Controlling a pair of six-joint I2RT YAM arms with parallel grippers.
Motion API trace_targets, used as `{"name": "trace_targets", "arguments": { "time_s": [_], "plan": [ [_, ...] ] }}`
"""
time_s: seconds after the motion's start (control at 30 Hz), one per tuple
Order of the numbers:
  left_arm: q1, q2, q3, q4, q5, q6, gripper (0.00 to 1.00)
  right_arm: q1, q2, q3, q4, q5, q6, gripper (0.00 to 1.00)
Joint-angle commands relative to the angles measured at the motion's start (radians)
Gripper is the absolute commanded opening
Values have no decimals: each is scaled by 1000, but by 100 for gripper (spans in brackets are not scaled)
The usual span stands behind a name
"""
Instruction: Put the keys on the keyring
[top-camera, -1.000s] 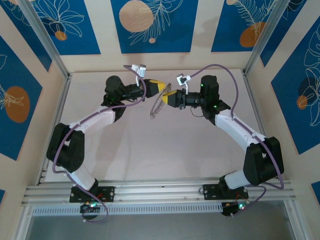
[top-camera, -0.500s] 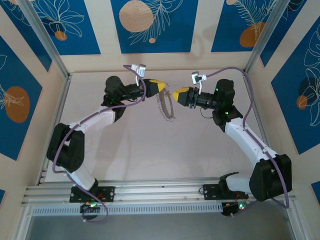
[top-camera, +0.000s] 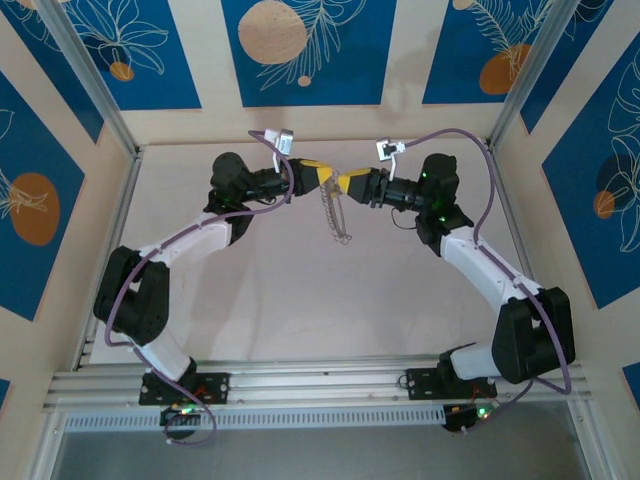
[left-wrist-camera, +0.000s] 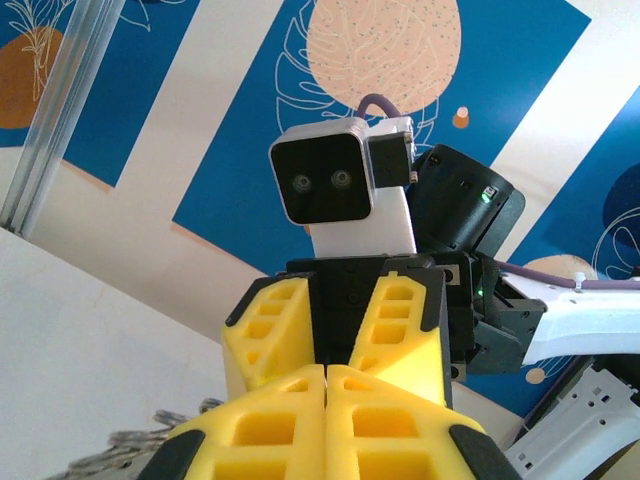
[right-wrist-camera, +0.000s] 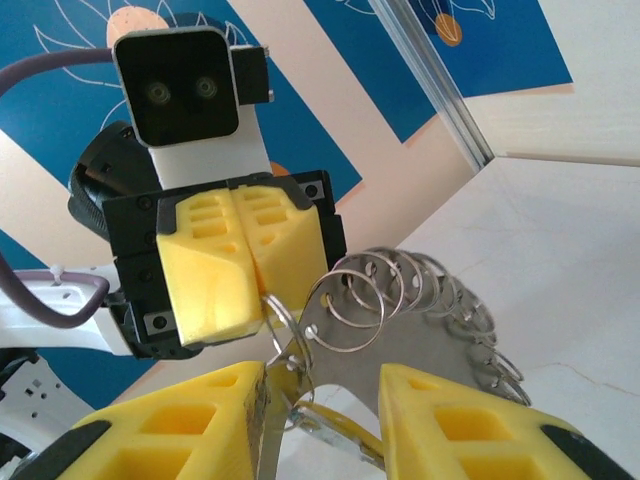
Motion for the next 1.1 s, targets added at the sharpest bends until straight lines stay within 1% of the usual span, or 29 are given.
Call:
{"name": "trace_targets", "arguments": {
  "time_s": [0.0,0.13,0.2,0.37,0.5,0.9,0.97,1.07],
  "plan": [
    [-10,-46,0,44,-9,6,0,8,12,46,38,18,15,36],
    [-11,-47,-1,43,-10,8,0,15,31,66,36,12,15,35],
    [-11,-48,0,42,-9,9,0,18,39,72,35,10,14,31],
    [-11,-46,3,38,-8,11,0,25,52,81,31,-12,8,18],
    [-12,-42,6,36,-8,12,0,26,55,83,26,-28,-2,0],
    [-10,-28,21,51,-5,5,0,0,59,94,29,-55,-1,0],
    [-11,-25,26,52,-3,2,0,-12,51,83,47,-56,15,16],
    [-11,-21,29,65,1,-10,0,-35,36,64,75,-60,37,28]
  ]
}}
